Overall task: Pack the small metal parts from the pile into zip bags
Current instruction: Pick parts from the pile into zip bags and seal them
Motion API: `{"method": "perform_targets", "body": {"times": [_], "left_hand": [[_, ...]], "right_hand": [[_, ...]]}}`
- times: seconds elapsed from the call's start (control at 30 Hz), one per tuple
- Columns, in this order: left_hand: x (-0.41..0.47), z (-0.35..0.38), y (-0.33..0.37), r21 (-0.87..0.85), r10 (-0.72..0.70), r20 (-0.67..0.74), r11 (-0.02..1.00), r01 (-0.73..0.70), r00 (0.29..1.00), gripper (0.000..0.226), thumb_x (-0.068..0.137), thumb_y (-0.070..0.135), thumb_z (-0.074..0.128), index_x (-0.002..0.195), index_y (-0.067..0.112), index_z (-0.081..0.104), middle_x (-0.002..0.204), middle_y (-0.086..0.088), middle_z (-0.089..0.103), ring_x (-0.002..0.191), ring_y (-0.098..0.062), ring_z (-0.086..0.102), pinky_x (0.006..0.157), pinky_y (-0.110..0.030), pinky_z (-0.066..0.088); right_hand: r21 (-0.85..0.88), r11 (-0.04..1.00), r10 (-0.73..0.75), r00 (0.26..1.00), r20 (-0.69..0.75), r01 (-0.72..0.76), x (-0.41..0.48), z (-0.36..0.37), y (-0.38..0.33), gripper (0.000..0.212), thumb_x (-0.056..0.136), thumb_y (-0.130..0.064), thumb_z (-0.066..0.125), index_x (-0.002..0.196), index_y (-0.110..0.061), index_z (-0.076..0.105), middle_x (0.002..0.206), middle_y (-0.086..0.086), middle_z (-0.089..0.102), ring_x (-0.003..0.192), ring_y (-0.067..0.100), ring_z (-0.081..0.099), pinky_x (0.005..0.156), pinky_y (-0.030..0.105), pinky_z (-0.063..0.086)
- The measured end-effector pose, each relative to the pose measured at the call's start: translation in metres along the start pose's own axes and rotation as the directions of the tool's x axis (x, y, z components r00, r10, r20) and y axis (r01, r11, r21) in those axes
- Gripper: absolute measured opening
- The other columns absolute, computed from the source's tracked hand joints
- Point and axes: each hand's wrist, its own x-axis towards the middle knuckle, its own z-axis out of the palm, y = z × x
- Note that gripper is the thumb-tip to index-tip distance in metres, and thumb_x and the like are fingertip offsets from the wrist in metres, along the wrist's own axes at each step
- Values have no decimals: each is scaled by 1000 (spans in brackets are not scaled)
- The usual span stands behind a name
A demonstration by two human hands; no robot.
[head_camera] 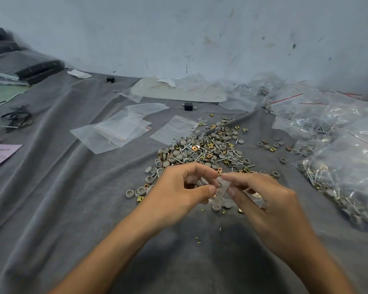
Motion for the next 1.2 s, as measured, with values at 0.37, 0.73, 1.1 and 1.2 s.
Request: {"method": "perform_targets", "body": {"times": [0.37, 0.73, 1.1, 1.2], "left_hand": [[0, 3, -1, -45, -30, 35, 998, 32, 999, 23, 92, -7, 63, 112, 3, 68, 107, -18, 72, 86, -15, 68, 83, -26, 59], [-3, -4, 5, 179, -138, 125, 977, 114, 983, 31, 95, -8, 60, 118, 12, 67, 91, 1, 69, 75, -2, 63, 73, -19, 54], [-2, -6, 7, 138, -256, 126, 961, 239, 958, 21, 93, 2, 68, 113, 5, 71, 75, -1, 69, 66, -5, 65, 64, -15, 53], [0, -2, 5, -8, -304, 147, 951, 309, 941, 24, 93, 5, 67, 117, 2, 70, 76, 1, 74, 60, -2, 66, 56, -13, 51]], "right_hand": [[-8, 1000, -4, 1000, -10, 4, 1, -1, -1, 24, 94, -28, 65, 115, -39, 71, 103, -29, 69, 102, 2, 64, 87, 24, 49], [-48, 999, 22, 999, 33, -21, 0, -1, -4, 29, 90, -13, 73, 115, -26, 75, 103, -26, 67, 101, 2, 63, 86, 26, 51], [-75, 997, 30, 997, 64, -25, 0, 0, -7, 28, 90, -13, 74, 116, -25, 76, 102, -21, 70, 100, 0, 61, 86, 14, 45], [-77, 997, 23, 997, 67, -18, 0, 0, -6, 28, 90, -14, 74, 116, -25, 76, 102, -21, 70, 100, 0, 61, 86, 15, 45]]}}
